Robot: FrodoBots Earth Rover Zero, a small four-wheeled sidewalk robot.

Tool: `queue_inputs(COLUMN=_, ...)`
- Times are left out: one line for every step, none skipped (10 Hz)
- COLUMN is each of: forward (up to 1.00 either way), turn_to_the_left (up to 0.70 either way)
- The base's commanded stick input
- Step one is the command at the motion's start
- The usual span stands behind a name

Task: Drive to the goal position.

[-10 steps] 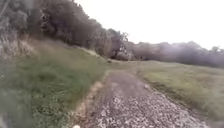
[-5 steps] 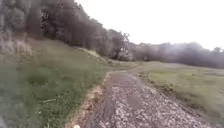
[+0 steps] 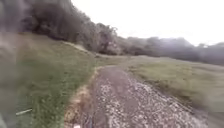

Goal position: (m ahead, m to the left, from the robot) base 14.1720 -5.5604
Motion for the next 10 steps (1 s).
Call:
queue_inputs(forward=0.0, turn_to_the_left=-0.7)
queue_inputs(forward=0.0, turn_to_the_left=-0.7)
queue_inputs(forward=0.0, turn_to_the_left=-0.7)
queue_inputs(forward=0.0, turn_to_the_left=-0.07)
queue_inputs(forward=0.0, turn_to_the_left=-0.02)
queue_inputs(forward=0.0, turn_to_the_left=-0.16)
queue_inputs(forward=0.0, turn_to_the_left=-0.49)
queue_inputs(forward=0.0, turn_to_the_left=-0.6)
queue_inputs(forward=0.0, turn_to_the_left=-0.33)
queue_inputs(forward=0.0, turn_to_the_left=0.0)
